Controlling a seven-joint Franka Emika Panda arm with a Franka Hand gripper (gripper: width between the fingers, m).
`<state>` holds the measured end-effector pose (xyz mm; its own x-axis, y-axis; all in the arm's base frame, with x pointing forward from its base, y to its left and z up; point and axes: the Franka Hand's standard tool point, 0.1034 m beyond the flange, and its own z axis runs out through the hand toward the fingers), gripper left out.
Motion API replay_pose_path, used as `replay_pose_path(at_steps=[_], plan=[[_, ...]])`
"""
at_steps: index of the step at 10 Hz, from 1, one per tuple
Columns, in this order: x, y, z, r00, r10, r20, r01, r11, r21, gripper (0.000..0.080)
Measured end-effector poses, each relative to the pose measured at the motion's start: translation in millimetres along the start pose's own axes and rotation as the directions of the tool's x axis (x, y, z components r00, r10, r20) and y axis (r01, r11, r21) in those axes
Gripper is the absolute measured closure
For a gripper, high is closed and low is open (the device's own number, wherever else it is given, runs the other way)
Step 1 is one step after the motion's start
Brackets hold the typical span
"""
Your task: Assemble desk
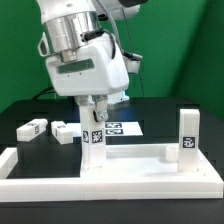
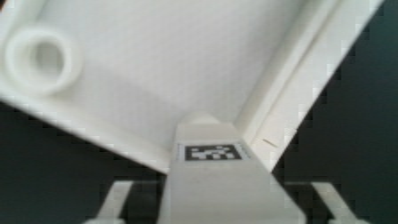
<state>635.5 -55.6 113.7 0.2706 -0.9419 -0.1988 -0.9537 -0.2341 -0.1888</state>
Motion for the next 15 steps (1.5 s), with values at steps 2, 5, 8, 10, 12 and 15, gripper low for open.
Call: replay_pose_path(at_steps=[2,5,8,10,12,15], plan=[[2.8,-1.2,-0.3,0.986,0.167,0.017,-0.167,0.985,0.029,0.0508],[2.8,0.5,0.1,0.994,-0.111,-0.012,0.111,0.994,-0.003,0.0392],[1.7,0.8,0.9,0.905,-0.426,-0.020,0.425,0.905,-0.032,0.0157],[2.4,1.2,0.9,0.831,-0.557,-0.016,0.556,0.830,-0.039,0.0151],[4.2,-2.2,-0.5,0.577,-0.817,0.003,0.813,0.574,-0.098,0.0150],[6.2,1.1,4.7,0.393,-0.919,0.022,0.916,0.389,-0.102,0.0150]])
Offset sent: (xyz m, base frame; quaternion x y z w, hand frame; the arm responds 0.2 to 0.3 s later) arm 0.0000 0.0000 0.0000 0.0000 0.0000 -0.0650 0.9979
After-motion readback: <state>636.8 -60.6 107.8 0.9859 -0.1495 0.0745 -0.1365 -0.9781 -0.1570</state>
